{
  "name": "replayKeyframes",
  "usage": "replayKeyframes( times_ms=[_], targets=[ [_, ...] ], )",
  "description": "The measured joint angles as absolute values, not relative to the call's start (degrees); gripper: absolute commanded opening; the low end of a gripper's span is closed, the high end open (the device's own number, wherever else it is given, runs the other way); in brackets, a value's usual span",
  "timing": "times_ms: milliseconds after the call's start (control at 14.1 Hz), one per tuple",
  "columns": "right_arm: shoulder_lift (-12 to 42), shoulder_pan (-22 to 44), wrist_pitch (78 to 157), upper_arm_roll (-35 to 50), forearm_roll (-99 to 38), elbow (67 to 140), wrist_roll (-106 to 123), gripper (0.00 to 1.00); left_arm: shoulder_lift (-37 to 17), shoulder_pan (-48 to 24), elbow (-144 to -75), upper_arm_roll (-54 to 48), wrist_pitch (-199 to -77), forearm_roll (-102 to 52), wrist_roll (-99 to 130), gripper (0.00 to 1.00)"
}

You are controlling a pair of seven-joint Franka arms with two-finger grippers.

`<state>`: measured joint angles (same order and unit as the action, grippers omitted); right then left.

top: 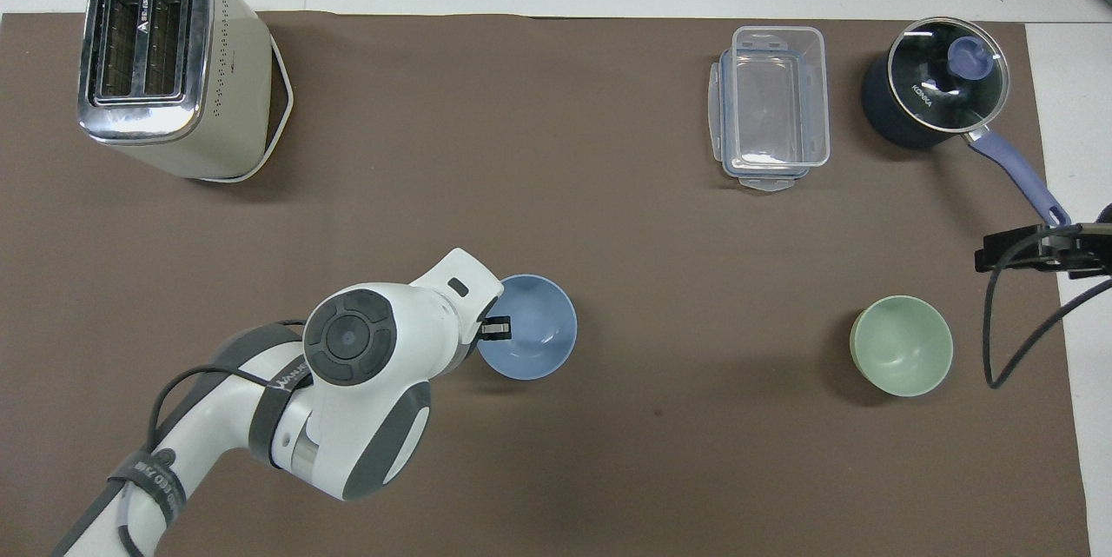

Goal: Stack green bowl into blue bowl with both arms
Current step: 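Slide the blue bowl with the left gripper toward the table center, then open the left gripper while the right gripper grasps the green bowl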

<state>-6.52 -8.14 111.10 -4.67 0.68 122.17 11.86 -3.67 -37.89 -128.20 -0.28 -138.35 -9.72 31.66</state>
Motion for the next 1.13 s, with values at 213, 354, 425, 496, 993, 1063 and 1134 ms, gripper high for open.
replayKeyframes(
  times_ms=[213, 354, 425, 496, 993, 1063, 1134],
  targets=[
    [-6.04, -10.53, 117.47, -4.75, 0.68, 129.21, 14.16, 1.0, -3.63, -37.89, -127.92, -0.17, -138.1, -9.72, 31.6, 1.0],
    [-5.44, -10.7, 118.85, -4.73, 0.67, 131.87, 16.02, 1.0, -2.99, -37.79, -126.93, 0.46, -135.92, -9.72, 30.54, 1.0],
    [-5.03, -10.7, 120.63, -4.7, 0.67, 133.23, 17.02, 1.0, -2.29, -37.41, -125.95, 0.97, -133.72, -9.72, 29.46, 1.0],
    [-4.61, -10.7, 122.56, -4.67, 0.67, 134.38, 17.36, 1.0, -1.3, -36.32, -124.57, 1.28, -130.79, -9.72, 27.98, 1.0],
    [-0.98, -10.54, 130.87, -4.48, 0.64, 135.5, 16.62, 0.7, 5.55, -22.48, -110.13, 2.04, -110.98, -4.13, 15.06, 1.0],
    [-0.96, -10.4, 130.87, -4.45, 0.64, 135.49, 16.48, 0.3, 5.29, -20.19, -107.17, 2.06, -108.49, -3.92, 12.26, 1.0],
    [-0.96, -10.25, 130.87, -4.45, 0.64, 135.49, 16.58, 0.03, 5.03, -17.83, -104.52, 2.1, -106.28, -3.81, 8.81, 1.0]
  ],
)
